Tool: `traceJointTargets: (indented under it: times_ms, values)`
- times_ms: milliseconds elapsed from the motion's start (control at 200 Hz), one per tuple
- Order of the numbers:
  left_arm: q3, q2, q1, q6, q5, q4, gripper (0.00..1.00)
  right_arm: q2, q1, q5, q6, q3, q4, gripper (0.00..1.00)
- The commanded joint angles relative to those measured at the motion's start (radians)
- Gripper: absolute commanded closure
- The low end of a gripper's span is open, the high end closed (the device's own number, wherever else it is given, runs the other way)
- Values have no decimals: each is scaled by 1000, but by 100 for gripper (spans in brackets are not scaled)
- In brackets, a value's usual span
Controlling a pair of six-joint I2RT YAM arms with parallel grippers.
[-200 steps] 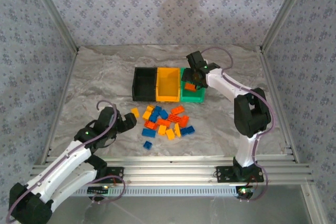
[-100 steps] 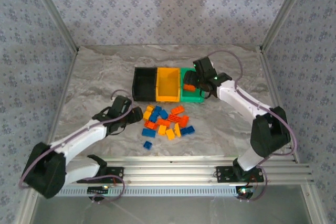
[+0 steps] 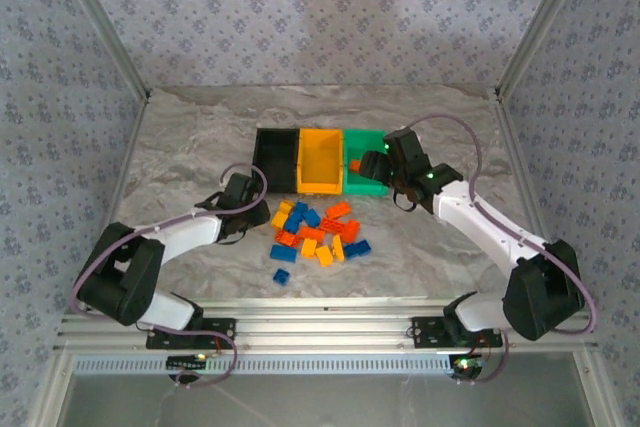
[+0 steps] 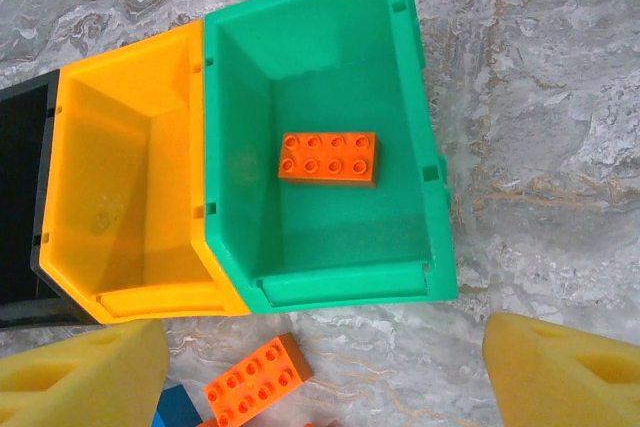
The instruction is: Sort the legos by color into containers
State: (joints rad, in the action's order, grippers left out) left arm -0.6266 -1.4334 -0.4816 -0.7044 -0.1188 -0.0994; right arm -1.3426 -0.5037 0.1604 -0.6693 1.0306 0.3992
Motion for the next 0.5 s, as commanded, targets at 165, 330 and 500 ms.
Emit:
traceJointTargets:
  times_ms: [165, 330, 500]
  values:
    - [19, 146, -10, -2, 13, -60, 73, 52, 15, 17, -32, -56, -10, 16]
    - [-80, 273, -18, -14, 1, -163, 74, 87, 16, 2, -48, -106, -27, 16]
    - [-292, 136, -12, 21, -17, -163, 73, 99, 16, -17, -72, -157, -32, 16]
